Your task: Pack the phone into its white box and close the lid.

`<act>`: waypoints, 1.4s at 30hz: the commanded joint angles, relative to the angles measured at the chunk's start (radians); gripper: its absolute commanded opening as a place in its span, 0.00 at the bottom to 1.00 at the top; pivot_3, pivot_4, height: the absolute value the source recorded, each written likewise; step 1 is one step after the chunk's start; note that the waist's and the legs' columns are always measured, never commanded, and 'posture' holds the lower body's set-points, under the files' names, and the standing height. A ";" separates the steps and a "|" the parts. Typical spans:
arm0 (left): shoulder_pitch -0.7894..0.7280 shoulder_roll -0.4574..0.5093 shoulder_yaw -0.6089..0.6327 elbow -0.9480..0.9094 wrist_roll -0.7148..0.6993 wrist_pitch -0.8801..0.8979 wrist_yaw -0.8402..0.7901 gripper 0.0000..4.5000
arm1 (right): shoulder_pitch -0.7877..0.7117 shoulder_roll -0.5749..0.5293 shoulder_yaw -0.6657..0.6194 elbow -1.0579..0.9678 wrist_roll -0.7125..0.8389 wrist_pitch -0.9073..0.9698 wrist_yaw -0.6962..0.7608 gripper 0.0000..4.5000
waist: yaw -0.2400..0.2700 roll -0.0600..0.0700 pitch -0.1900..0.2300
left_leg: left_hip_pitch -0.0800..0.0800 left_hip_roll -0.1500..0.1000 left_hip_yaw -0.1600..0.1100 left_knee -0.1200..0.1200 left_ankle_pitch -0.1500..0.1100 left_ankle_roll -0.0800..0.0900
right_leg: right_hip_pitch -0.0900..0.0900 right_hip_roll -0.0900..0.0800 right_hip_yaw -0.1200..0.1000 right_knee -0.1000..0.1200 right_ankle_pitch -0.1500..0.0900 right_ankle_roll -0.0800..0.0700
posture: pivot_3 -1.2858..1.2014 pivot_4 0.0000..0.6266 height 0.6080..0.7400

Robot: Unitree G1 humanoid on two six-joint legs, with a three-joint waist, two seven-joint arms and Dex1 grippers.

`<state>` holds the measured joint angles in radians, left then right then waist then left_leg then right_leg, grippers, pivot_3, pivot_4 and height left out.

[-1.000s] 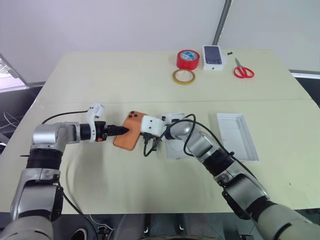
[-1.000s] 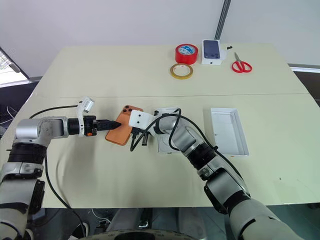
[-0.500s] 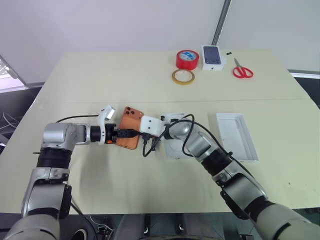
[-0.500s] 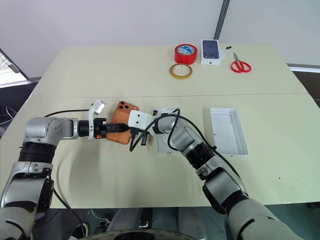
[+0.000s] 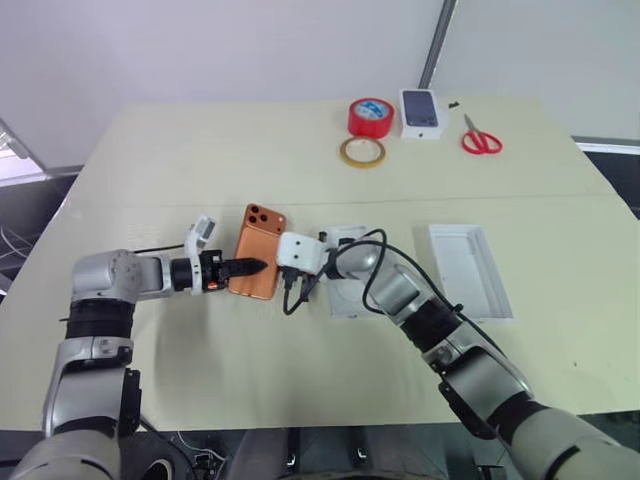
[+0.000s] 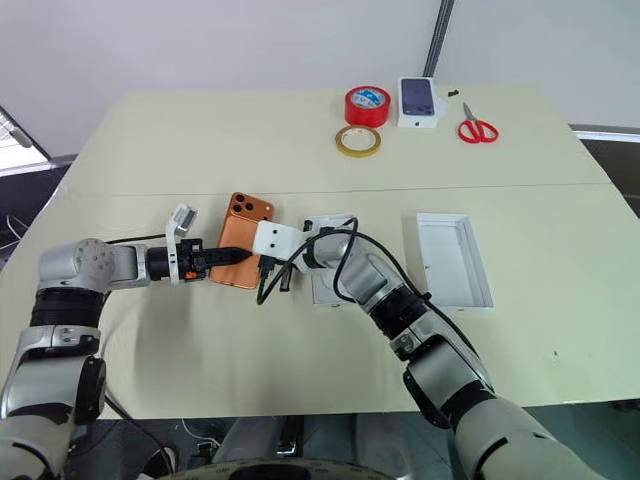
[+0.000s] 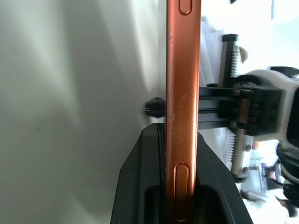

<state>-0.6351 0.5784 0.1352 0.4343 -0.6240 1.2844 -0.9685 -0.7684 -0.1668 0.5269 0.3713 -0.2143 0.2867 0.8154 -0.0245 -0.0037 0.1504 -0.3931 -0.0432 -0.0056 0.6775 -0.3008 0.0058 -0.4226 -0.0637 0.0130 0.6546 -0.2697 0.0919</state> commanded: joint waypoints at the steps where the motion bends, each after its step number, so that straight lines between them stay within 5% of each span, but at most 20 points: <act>1: 0.009 0.011 0.027 -0.017 -0.018 0.015 0.015 0.01 | -0.008 0.006 -0.004 0.014 -0.008 -0.005 -0.002 0.00 | 0.000 0.000 0.000 | 0.000 0.000 0.000 0.000 0.000 0.000 | 0.000 0.000 0.000 0.000 0.000 0.000 | 0.52 0.24 1.00; 8: 0.009 -0.026 0.101 0.000 -0.057 0.039 0.071 0.01 | -0.005 0.008 -0.052 -0.015 0.028 -0.043 -0.022 0.00 | -0.001 0.000 0.000 | 0.000 0.000 0.000 0.000 0.000 0.000 | 0.000 0.000 0.000 0.000 0.000 0.000 | 0.52 0.24 1.00; 12: 0.018 -0.064 0.190 -0.024 -0.115 0.072 0.098 0.01 | 0.027 0.021 -0.189 -0.135 0.230 0.013 0.078 0.00 | 0.004 -0.002 0.001 | -0.004 0.000 0.000 0.000 0.001 -0.002 | -0.004 0.000 0.000 0.000 0.000 0.000 | 0.52 0.24 1.00; 15: 0.045 -0.102 0.245 -0.070 -0.158 0.124 0.136 0.00 | 0.080 -0.011 -0.298 -0.283 0.432 0.098 0.194 0.20 | 0.005 -0.002 0.001 | -0.011 0.000 -0.001 0.001 0.001 -0.002 | -0.009 0.000 -0.001 0.000 0.000 0.000 | 0.52 0.24 1.00; 20: 0.088 -0.160 0.294 -0.176 -0.208 0.165 0.207 0.00 | 0.241 -0.237 -0.281 -0.513 0.452 0.046 0.342 0.77 | 0.016 -0.002 0.001 | -0.013 0.000 -0.001 0.004 0.000 0.000 | -0.010 0.000 -0.001 -0.001 0.000 0.000 | 0.52 0.24 1.00; 28: 0.108 -0.194 0.297 -0.258 -0.222 0.110 0.261 0.00 | 0.449 -0.527 -0.295 -0.542 0.372 -0.212 0.448 0.77 | 0.007 -0.003 0.002 | -0.013 0.001 -0.002 0.003 -0.002 0.003 | -0.009 0.000 -0.001 -0.003 0.000 0.000 | 0.52 0.24 1.00; 31: 0.109 -0.200 0.287 -0.265 -0.227 0.105 0.270 0.00 | 0.474 -0.543 -0.306 -0.502 0.365 -0.274 0.434 0.60 | 0.010 -0.003 0.002 | -0.013 0.001 -0.002 0.003 0.001 -0.002 | -0.009 0.001 -0.001 -0.003 0.000 0.000 | 0.52 0.24 1.00; 35: 0.106 -0.195 0.279 -0.265 -0.238 0.116 0.272 0.00 | 0.487 -0.541 -0.308 -0.463 0.329 -0.346 0.389 0.14 | 0.014 -0.004 0.003 | -0.013 0.001 -0.002 0.003 0.001 -0.002 | -0.009 0.001 -0.001 -0.003 0.000 0.000 | 0.52 0.24 1.00; 42: 0.105 -0.187 0.275 -0.265 -0.250 0.126 0.271 0.00 | 0.500 -0.531 -0.311 -0.464 0.356 -0.348 0.359 0.14 | 0.014 -0.004 0.003 | -0.013 0.001 -0.002 0.004 0.001 -0.002 | -0.009 0.001 -0.001 -0.003 0.000 0.000 | 0.52 0.24 1.00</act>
<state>-0.5177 0.3811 0.4068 0.2105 -0.8395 1.4146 -0.6879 -0.2673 -0.6999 0.2442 -0.0721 0.1235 -0.0497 1.1836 -0.0100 -0.0078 0.1534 -0.4065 -0.0417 -0.0074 0.6811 -0.2994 0.0033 -0.4313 -0.0628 0.0124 0.6512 -0.2695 0.0922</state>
